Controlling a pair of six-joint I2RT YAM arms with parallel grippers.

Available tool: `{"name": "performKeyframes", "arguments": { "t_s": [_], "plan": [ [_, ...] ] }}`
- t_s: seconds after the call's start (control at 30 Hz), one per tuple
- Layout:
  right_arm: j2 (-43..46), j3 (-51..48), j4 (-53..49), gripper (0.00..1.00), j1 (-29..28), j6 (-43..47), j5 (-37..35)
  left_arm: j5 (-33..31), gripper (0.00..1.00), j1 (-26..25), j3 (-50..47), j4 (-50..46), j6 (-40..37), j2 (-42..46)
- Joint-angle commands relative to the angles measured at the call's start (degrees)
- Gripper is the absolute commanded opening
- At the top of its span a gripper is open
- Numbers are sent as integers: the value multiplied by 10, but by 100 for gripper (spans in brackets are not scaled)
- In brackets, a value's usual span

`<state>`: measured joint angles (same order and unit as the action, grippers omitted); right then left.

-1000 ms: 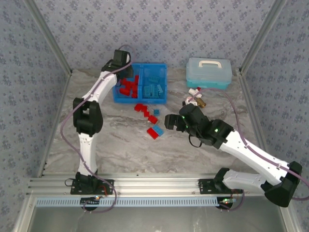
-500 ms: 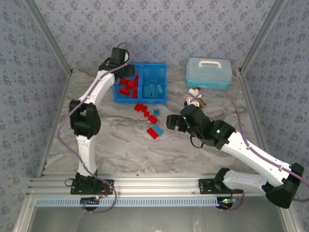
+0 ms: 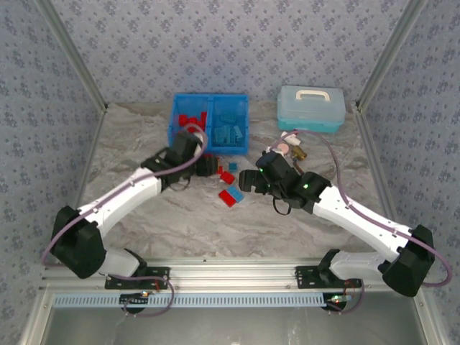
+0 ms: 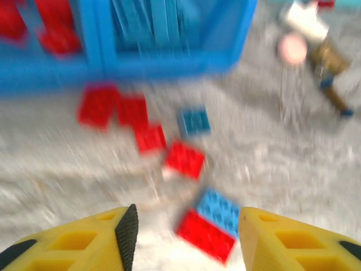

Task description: Sort the legos into containers by color

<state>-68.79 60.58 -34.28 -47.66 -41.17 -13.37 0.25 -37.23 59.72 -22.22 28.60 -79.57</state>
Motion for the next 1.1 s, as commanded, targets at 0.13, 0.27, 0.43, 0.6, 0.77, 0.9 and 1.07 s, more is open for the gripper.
{"name": "performKeyframes", "arguments": {
  "t_s": [0.13,0.27,0.43,0.6,0.77,0.9,1.07],
  "plan": [
    [14,-21,11,100,12,-17,15,-24,68,-89,-107,44,232,-8],
    [22,-22,5,100,16,-16,16,-30,76,-137,-83,41,244,-77],
    [42,-32,1,100,18,-22,10,-73,97,-165,-53,40,202,-141],
    [57,-41,1,100,21,-26,6,-133,98,-166,-39,55,87,-178],
    [61,-41,1,100,24,-26,8,-99,99,-146,-17,58,-119,-212],
    [69,-45,-16,100,23,-29,3,-14,98,-105,4,30,-186,-247],
    [81,-53,-16,100,25,-37,-2,9,82,-94,7,27,-213,-260]
  ]
}}
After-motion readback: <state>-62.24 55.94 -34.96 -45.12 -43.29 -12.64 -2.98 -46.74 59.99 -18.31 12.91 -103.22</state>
